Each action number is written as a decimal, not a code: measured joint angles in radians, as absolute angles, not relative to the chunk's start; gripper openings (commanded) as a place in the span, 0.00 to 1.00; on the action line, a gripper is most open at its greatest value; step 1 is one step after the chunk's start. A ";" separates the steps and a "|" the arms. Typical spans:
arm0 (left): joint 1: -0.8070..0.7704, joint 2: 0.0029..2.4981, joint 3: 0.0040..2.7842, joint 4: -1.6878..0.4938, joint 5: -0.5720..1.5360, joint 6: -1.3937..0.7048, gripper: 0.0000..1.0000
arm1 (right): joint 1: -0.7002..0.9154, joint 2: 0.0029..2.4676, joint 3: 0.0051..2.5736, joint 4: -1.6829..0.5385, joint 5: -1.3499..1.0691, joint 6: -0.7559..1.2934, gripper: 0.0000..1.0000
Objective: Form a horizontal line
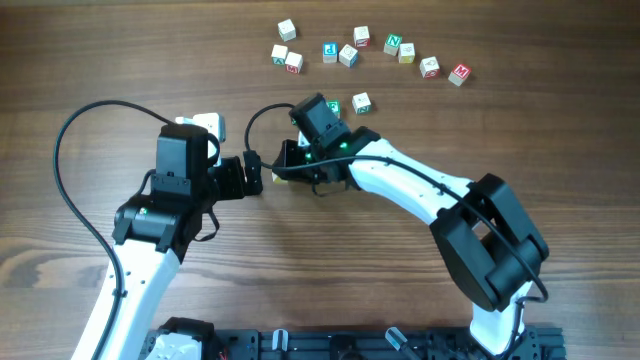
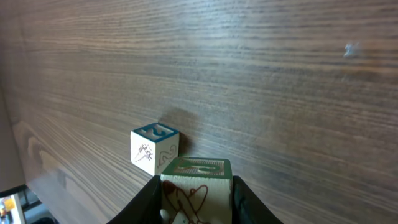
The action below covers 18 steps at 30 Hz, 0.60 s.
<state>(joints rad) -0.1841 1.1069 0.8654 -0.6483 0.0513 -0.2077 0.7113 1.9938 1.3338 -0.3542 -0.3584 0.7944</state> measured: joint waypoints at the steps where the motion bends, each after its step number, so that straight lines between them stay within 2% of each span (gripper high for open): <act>1: -0.184 1.107 0.865 -0.648 0.051 -0.208 1.00 | 0.713 1.994 1.334 -0.358 -0.358 0.801 0.46; 3: -0.184 1.107 0.865 -0.648 0.051 -0.208 1.00 | 0.713 1.994 1.334 -0.358 -0.358 0.804 0.50; 4: -0.184 1.107 0.865 -0.648 0.051 -0.208 1.00 | 0.713 1.994 1.334 -0.358 -0.356 0.808 0.56; 6: -0.184 1.107 0.865 -0.648 0.051 -0.208 1.00 | 0.712 1.994 1.334 -0.356 -0.359 0.816 0.61; 12: -0.184 1.107 0.865 -0.648 0.051 -0.208 1.00 | 0.698 1.994 1.334 -0.342 -0.386 0.837 0.90; 18: -0.184 1.107 0.865 -0.648 0.051 -0.208 1.00 | 0.610 1.952 1.333 -0.307 -0.427 0.837 0.99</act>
